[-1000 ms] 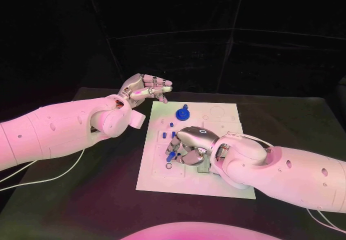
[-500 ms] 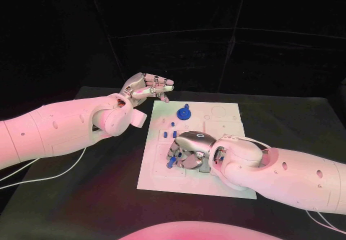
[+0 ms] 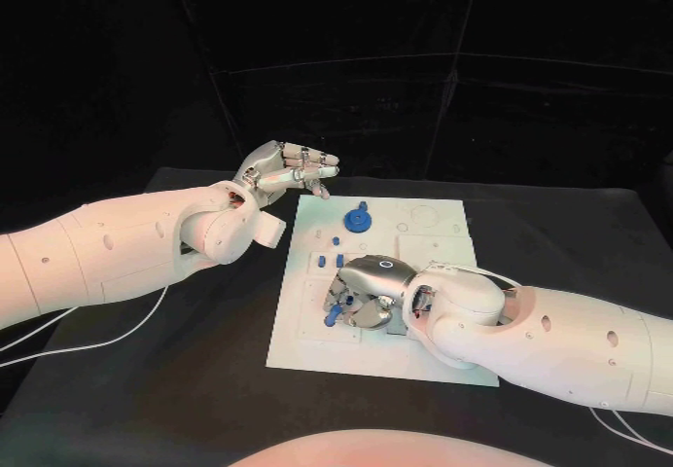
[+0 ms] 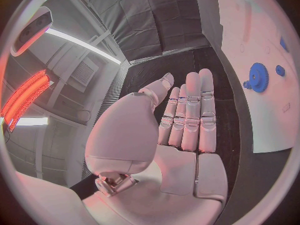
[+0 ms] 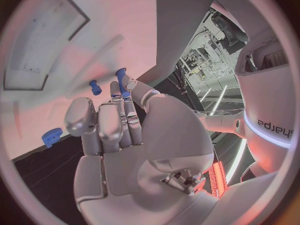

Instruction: Assemble the parts on the task board

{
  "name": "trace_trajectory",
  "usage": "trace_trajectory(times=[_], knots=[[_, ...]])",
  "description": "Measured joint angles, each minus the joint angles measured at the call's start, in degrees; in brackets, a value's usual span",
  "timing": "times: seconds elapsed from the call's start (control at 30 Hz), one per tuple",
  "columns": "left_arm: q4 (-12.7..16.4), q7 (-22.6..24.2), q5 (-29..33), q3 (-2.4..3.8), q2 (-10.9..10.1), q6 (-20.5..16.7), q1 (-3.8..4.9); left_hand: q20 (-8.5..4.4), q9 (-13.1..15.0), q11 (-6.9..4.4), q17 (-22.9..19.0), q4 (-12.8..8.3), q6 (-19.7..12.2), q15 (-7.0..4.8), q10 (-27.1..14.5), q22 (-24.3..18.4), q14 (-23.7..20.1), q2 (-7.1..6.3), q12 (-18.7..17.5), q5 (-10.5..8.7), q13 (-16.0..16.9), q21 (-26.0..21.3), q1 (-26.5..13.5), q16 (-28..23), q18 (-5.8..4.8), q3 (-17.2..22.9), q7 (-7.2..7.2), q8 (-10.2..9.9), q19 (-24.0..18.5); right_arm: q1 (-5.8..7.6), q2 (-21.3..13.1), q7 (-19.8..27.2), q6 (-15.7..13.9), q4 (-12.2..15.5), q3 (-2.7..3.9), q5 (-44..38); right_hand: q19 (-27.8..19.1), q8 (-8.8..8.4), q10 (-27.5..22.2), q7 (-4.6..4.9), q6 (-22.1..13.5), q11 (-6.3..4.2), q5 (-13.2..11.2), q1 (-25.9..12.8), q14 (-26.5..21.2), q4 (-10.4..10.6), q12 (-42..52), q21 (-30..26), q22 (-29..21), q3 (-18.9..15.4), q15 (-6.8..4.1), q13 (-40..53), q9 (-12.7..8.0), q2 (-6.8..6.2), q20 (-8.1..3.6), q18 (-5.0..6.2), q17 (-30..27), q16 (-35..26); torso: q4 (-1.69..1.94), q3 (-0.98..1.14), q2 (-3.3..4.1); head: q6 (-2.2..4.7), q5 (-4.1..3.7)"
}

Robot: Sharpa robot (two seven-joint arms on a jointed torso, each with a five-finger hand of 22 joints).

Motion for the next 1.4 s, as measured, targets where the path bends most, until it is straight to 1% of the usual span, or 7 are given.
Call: trace_trajectory(times=[0.3,0.57,0.8,0.97,1.0,1.17,1.4], knots=[[0.1,0.0,0.0,0.00,0.0,0.1,0.00,0.00,-0.1,0.00,-0.1,0.0,0.0,0.00,0.0,-0.1,0.0,0.00,0.0,0.00,0.0,-0.2,0.0,-0.2,0.00,-0.3,0.00,0.0,0.0,-0.22,1.3,-1.1,0.5,-0.3,0.11,-2.4,0.0,-0.06,0.0,0.20,0.0,0.00,0.0,-0.5,0.0,0.0,-0.5,0.0,-0.1,0.0,0.00,0.1,0.0,-0.54,0.00,0.00,-0.2,0.0,-0.03,-0.02,0.00,-0.09,0.00],[0.1,-0.1,0.0,0.00,-0.1,0.1,0.00,0.00,-0.1,0.00,-0.1,0.0,0.0,0.00,0.0,-0.1,0.0,0.00,0.0,0.00,0.0,-0.2,0.0,-0.2,0.00,-0.3,0.00,0.0,0.0,-0.40,1.7,-1.4,0.5,-0.3,0.04,-3.9,-0.2,-0.96,-1.4,1.18,-1.3,1.40,0.4,-1.7,-0.1,0.4,-2.2,0.0,-0.2,0.0,0.07,-0.4,-0.2,-1.66,0.21,0.00,-0.2,0.0,-0.03,-0.05,-0.03,-0.18,-0.09],[0.1,-0.1,0.0,0.00,-0.1,0.2,0.00,0.00,-0.1,0.00,-0.1,0.0,0.0,0.00,0.0,-0.1,0.0,0.00,0.0,0.00,0.0,-0.2,0.0,-0.2,0.00,-0.3,0.00,0.0,0.0,-0.65,1.7,-1.7,0.1,-0.5,-0.11,-4.3,-0.6,-1.49,-6.3,1.72,-4.4,2.36,0.6,-3.5,0.0,1.5,-4.4,0.0,-0.9,-1.1,1.07,-0.3,-0.4,-3.42,1.05,0.00,-0.5,0.2,-0.02,-0.05,-0.06,-0.21,-0.12],[0.1,-0.1,0.0,0.00,-0.1,0.2,0.00,0.00,-0.1,0.00,-0.1,0.0,0.0,0.00,0.0,-0.1,0.0,0.00,0.0,0.00,0.0,-0.2,0.0,-0.2,0.00,-0.3,0.00,0.0,0.0,-0.72,1.3,-1.7,-1.0,-0.4,-0.12,-4.4,-2.7,-1.49,-11.3,1.55,-9.2,2.77,0.6,-4.0,-0.4,2.1,-4.8,-1.9,-4.1,-4.9,1.90,-0.1,-0.5,-4.88,1.86,0.00,-2.8,-0.7,-0.01,-0.05,-0.07,-0.22,-0.03],[0.1,-0.1,0.0,0.00,-0.1,0.2,0.00,0.00,-0.1,0.00,-0.1,0.0,0.0,0.00,0.0,-0.1,0.0,0.00,0.0,0.00,0.0,-0.2,0.0,-0.2,0.00,-0.3,0.00,0.0,0.0,-0.74,1.2,-1.6,-1.3,-0.3,-0.12,-4.3,-3.1,-1.49,-12.1,1.42,-10.2,2.82,0.6,-4.0,-0.6,2.3,-4.8,-2.3,-4.8,-5.8,2.08,-0.1,-0.5,-4.88,1.87,0.51,-3.3,-1.0,-0.01,-0.05,-0.08,-0.18,-0.03],[0.0,-0.1,0.0,0.00,-0.1,0.2,0.00,0.00,-0.1,0.00,-0.1,0.0,0.0,0.00,0.0,-0.1,0.0,0.00,0.0,0.00,0.0,-0.2,0.0,-0.2,0.00,-0.3,0.00,0.0,0.0,-0.77,-0.9,-0.5,-3.6,1.3,-0.12,-3.6,-3.3,-1.49,-14.9,0.76,-13.2,2.99,2.6,-3.8,-0.6,3.3,-2.4,-3.0,-6.1,-11.8,2.07,0.2,-0.4,-5.73,2.05,0.92,-4.3,-1.2,0.01,-0.01,-0.09,-0.17,0.04],[-0.2,-0.1,0.0,0.00,-0.1,0.2,0.00,0.00,-0.1,0.00,-0.1,0.0,0.0,0.00,0.0,-0.1,0.0,0.00,0.0,0.00,0.0,-0.2,0.0,-0.2,0.00,-0.3,0.00,0.0,0.0,-0.75,-6.8,3.8,-7.5,5.5,-0.02,-1.0,-3.3,-1.49,-15.6,0.78,-13.9,3.06,3.2,-2.6,-0.6,3.7,0.1,-3.1,-6.2,-15.5,2.07,0.3,-0.4,-4.97,2.05,0.92,-4.6,-1.4,0.01,-0.02,-0.10,-0.26,-0.10]])
